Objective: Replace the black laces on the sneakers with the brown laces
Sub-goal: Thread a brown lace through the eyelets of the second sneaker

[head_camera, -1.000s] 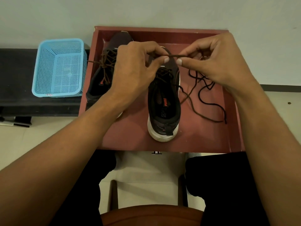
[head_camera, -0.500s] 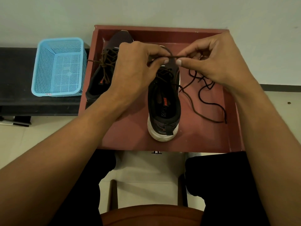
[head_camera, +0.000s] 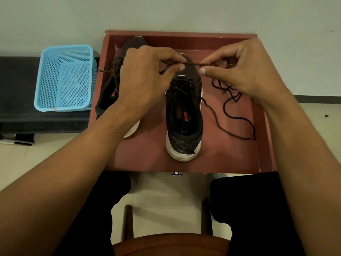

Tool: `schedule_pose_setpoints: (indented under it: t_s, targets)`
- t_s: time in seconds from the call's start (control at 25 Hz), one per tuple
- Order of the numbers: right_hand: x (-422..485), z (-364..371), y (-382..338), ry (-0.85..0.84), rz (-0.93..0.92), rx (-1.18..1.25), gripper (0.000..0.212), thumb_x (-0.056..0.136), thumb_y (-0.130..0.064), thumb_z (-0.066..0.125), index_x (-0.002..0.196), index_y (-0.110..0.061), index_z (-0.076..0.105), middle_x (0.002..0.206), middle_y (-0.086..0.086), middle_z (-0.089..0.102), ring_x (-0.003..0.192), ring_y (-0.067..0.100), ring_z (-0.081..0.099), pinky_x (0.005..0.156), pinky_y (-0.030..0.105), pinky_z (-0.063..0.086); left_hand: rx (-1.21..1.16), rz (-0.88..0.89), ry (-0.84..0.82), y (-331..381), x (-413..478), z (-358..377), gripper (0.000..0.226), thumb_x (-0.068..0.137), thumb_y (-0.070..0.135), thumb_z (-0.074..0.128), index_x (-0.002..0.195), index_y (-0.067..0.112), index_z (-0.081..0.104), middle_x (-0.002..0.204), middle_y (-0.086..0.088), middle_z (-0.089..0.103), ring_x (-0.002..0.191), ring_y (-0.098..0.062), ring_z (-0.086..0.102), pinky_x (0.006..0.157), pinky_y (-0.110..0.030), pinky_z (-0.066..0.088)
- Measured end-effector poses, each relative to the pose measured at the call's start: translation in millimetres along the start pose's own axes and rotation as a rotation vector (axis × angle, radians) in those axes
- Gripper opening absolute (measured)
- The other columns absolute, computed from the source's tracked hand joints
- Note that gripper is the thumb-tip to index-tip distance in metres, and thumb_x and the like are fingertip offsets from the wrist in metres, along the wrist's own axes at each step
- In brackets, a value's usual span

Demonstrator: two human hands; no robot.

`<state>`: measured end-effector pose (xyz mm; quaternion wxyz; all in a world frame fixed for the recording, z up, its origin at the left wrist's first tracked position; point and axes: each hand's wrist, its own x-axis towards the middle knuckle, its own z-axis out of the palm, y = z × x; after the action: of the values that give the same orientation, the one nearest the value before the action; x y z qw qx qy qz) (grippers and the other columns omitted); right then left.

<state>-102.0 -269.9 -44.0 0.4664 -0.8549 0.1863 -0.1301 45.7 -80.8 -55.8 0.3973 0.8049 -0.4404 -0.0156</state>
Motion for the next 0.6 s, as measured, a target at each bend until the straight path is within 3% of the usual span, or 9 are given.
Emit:
schedule_pose_setpoints:
  t_s: [0.08, 0.32, 0.44, 0.52, 0.6]
  targets:
    - [-3.2, -9.7, 6.1, 0.041, 0.020, 0.054, 0.023, 0.086, -0.030, 0.087, 0.104, -0.016, 0.082, 0.077, -0.007, 0.070, 0.069, 0.007, 0.056, 0.068, 0.018, 0.049, -0.014, -0.055, 0.034, -4.9, -0.2, -6.3, 0.018, 0.094, 0.039, 0.073, 0.107, 0.030, 0.081, 0.092, 0.019, 0.076, 0.068, 0.016, 0.062, 0.067, -0.006, 0.043]
    - [-6.1, -21.6, 13.5, 0.131, 0.082, 0.171, 0.024, 0.087, -0.034, 0.086, 0.106, -0.019, 0.083, 0.084, -0.006, 0.080, 0.078, 0.011, 0.070, 0.076, 0.030, 0.058, 0.001, -0.165, 0.038, -13.5, -2.1, -11.8, 0.017, 0.094, 0.040, 0.071, 0.104, 0.030, 0.080, 0.089, 0.016, 0.077, 0.061, 0.012, 0.063, 0.065, -0.015, 0.049]
    - [-3.4, -17.9, 10.8, 0.194, 0.093, 0.346, 0.022, 0.086, -0.033, 0.086, 0.102, -0.019, 0.083, 0.087, 0.003, 0.079, 0.076, 0.018, 0.064, 0.060, 0.027, 0.046, 0.000, -0.167, -0.020, -13.4, -2.5, -8.7, 0.015, 0.094, 0.039, 0.073, 0.103, 0.029, 0.080, 0.088, 0.015, 0.077, 0.059, 0.013, 0.063, 0.061, -0.013, 0.047]
    - [-1.4, -12.1, 6.2, 0.208, 0.090, 0.467, 0.019, 0.086, -0.028, 0.087, 0.098, -0.015, 0.081, 0.089, 0.005, 0.078, 0.076, 0.018, 0.064, 0.061, 0.027, 0.044, 0.033, -0.137, -0.061, -12.0, -4.4, -5.8, 0.018, 0.093, 0.041, 0.074, 0.105, 0.029, 0.080, 0.093, 0.017, 0.076, 0.061, 0.010, 0.063, 0.067, -0.019, 0.055]
    - [0.3, -6.9, 2.5, 0.183, 0.068, 0.555, 0.016, 0.090, -0.019, 0.083, 0.098, -0.010, 0.074, 0.102, 0.010, 0.080, 0.090, 0.023, 0.074, 0.072, 0.031, 0.053, 0.086, -0.096, -0.078, -10.6, -6.4, -6.1, 0.025, 0.090, 0.044, 0.076, 0.111, 0.030, 0.078, 0.103, 0.017, 0.073, 0.068, 0.007, 0.062, 0.081, -0.020, 0.056]
